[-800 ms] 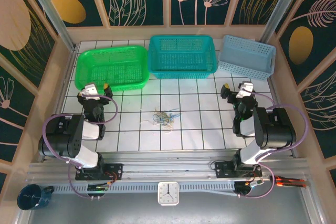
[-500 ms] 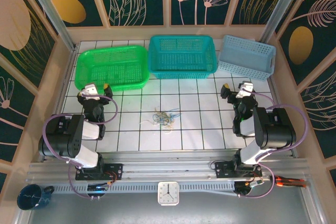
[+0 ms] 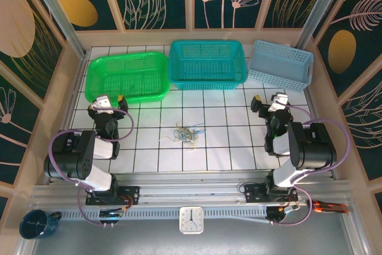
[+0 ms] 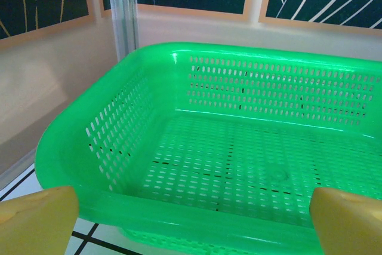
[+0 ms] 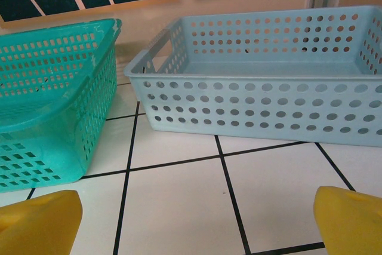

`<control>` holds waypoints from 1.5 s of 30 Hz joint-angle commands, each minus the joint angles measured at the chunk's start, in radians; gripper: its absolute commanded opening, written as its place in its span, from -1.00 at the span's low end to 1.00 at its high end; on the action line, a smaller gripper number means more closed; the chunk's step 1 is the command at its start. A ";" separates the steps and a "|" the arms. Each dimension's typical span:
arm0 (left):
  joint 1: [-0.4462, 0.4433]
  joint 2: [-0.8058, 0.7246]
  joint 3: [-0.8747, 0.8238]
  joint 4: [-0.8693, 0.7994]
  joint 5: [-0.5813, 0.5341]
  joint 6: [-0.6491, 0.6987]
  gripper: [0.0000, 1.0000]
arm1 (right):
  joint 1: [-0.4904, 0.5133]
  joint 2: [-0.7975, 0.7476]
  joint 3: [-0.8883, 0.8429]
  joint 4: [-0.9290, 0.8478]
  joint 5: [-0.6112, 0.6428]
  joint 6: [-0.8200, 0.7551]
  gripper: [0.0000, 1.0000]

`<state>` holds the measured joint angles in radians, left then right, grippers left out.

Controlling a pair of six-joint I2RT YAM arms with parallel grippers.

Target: Untangle the cables

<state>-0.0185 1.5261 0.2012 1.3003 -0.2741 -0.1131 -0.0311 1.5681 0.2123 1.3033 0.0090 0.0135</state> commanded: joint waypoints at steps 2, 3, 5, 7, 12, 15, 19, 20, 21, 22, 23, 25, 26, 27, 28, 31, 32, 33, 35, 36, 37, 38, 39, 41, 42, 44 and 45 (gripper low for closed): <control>0.006 0.001 0.010 0.029 -0.009 -0.014 0.98 | 0.005 -0.002 0.005 0.029 0.012 0.006 0.99; 0.006 0.001 0.011 0.028 -0.009 -0.014 0.98 | 0.005 -0.003 0.006 0.030 0.013 0.007 0.99; 0.006 0.001 0.011 0.028 -0.008 -0.014 0.98 | 0.005 -0.003 0.006 0.027 0.012 0.006 0.99; 0.006 0.001 0.010 0.028 -0.008 -0.014 0.98 | 0.005 -0.001 0.007 0.028 0.013 0.007 0.99; 0.006 -0.002 0.006 0.036 -0.006 -0.015 0.98 | 0.002 -0.001 0.008 0.026 0.013 0.009 0.99; 0.006 -0.016 -0.006 0.049 0.010 -0.007 0.98 | 0.004 -0.006 0.003 0.034 0.024 0.011 0.99; 0.006 -0.124 0.002 -0.069 -0.015 -0.017 0.98 | 0.010 -0.133 -0.023 -0.030 0.131 0.039 0.99; 0.006 -0.151 0.009 -0.106 -0.021 -0.019 0.98 | 0.010 -0.173 -0.024 -0.059 0.151 0.044 0.99; 0.006 -0.174 0.014 -0.130 -0.023 -0.020 0.98 | 0.010 -0.211 -0.024 -0.086 0.165 0.049 0.99; 0.006 -0.195 0.022 -0.159 -0.031 -0.022 0.98 | 0.016 -0.259 -0.025 -0.125 0.186 0.050 0.99; 0.006 -0.216 0.030 -0.191 -0.037 -0.026 0.97 | 0.021 -0.306 -0.023 -0.154 0.205 0.063 0.99; 0.007 -0.258 0.053 -0.266 -0.051 -0.047 0.98 | 0.023 -0.385 0.001 -0.238 0.234 0.123 0.99; 0.006 -0.280 0.066 -0.305 -0.052 -0.063 0.98 | 0.023 -0.427 0.037 -0.336 0.243 0.170 0.99; 0.006 -0.300 0.076 -0.333 -0.049 -0.076 0.98 | 0.023 -0.458 0.082 -0.431 0.252 0.224 0.99; 0.006 -0.320 0.091 -0.372 -0.043 -0.094 0.97 | 0.020 -0.479 0.143 -0.571 0.259 0.289 0.99; 0.006 -0.379 0.133 -0.477 -0.006 -0.138 0.98 | 0.009 -0.473 0.336 -0.979 0.394 0.606 0.99; 0.006 -0.394 0.143 -0.503 0.007 -0.156 0.98 | -0.001 -0.460 0.375 -1.038 0.366 0.623 0.99; 0.006 -0.415 0.151 -0.525 0.025 -0.175 0.98 | -0.006 -0.443 0.413 -1.067 0.312 0.603 0.99; 0.006 -0.452 0.168 -0.582 0.064 -0.215 0.98 | 0.000 -0.414 0.475 -1.118 0.229 0.586 0.98; 0.005 -0.473 0.183 -0.617 0.085 -0.236 0.98 | 0.009 -0.403 0.495 -1.137 0.186 0.574 0.96; 0.005 -0.490 0.191 -0.641 0.108 -0.257 0.98 | 0.023 -0.397 0.510 -1.147 0.133 0.561 0.93; 0.005 -0.505 0.198 -0.660 0.127 -0.275 0.98 | 0.036 -0.396 0.517 -1.152 0.094 0.550 0.91; 0.005 -0.519 0.206 -0.679 0.153 -0.291 0.98 | 0.061 -0.396 0.519 -1.155 0.056 0.540 0.90; 0.004 -0.539 0.226 -0.726 0.205 -0.316 0.97 | 0.128 -0.404 0.515 -1.157 0.020 0.525 0.87; 0.005 -0.545 0.238 -0.753 0.230 -0.334 0.98 | 0.173 -0.408 0.509 -1.158 0.017 0.519 0.86; 0.003 -0.550 0.258 -0.797 0.284 -0.359 0.98 | 0.256 -0.414 0.497 -1.156 0.012 0.512 0.80; -0.001 -0.551 0.268 -0.817 0.307 -0.374 0.98 | 0.299 -0.414 0.492 -1.160 0.013 0.512 0.79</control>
<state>-0.0185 0.9878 0.4271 0.5869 -0.0792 -0.4126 0.1890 1.1633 0.7113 0.1871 0.0765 0.5308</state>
